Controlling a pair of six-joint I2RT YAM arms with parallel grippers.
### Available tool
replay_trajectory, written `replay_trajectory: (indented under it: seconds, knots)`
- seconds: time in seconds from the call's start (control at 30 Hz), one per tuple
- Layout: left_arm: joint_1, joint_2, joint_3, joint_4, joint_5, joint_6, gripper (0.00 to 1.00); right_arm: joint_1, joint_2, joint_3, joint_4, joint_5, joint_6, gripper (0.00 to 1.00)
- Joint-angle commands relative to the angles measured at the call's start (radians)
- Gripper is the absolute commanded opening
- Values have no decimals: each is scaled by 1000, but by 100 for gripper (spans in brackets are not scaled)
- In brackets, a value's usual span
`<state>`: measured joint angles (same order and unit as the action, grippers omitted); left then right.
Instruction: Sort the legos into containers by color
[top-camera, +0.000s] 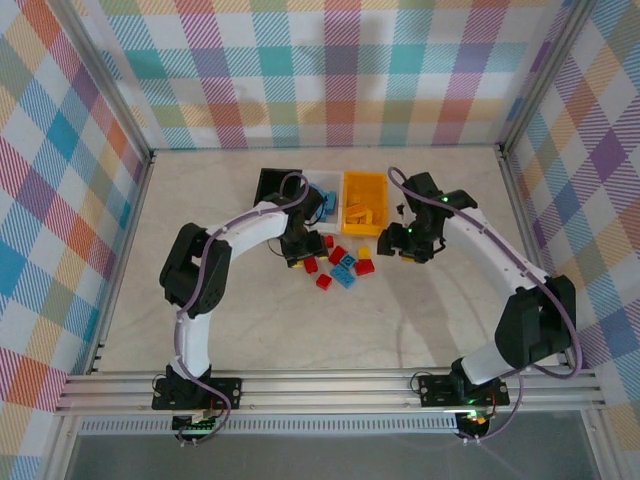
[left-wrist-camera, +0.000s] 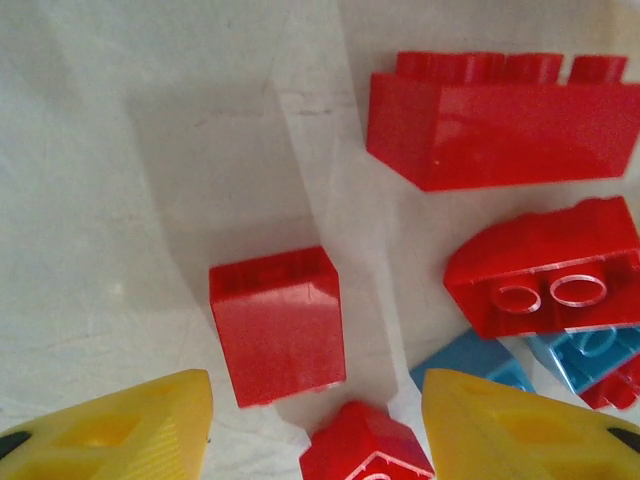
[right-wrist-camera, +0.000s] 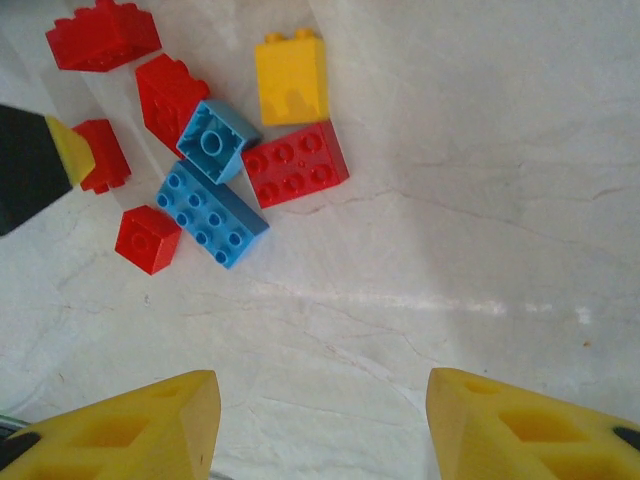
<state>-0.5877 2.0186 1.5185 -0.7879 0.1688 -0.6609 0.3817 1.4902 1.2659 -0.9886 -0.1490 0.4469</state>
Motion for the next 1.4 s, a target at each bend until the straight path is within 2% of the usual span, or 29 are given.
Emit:
replay_trajectory:
  seconds: [0.0, 0.4, 0.63, 0.8, 1.03, 1.2, 1.37]
  knots:
    - [-18, 44, 59, -73, -51, 24, 57, 3, -41, -31, 8, -36, 39, 57]
    - [-27, 105, 73, -105, -104, 31, 55, 6, -12, -10, 11, -52, 35, 57]
    - [-29, 118, 65, -100, -111, 33, 46, 13, -16, -7, 8, -56, 35, 57]
    - [-28, 106, 62, -110, -112, 40, 35, 18, -31, -35, 22, -59, 46, 57]
    - [-26, -18, -11, -115, -118, 50, 33, 70, -18, -73, 47, -69, 53, 57]
    - [-14, -134, -55, -112, -94, 47, 34, 112, 42, -88, 37, -12, 29, 57]
    - [12, -227, -24, -149, -92, 65, 36, 115, 133, -71, 66, 6, 1, 57]
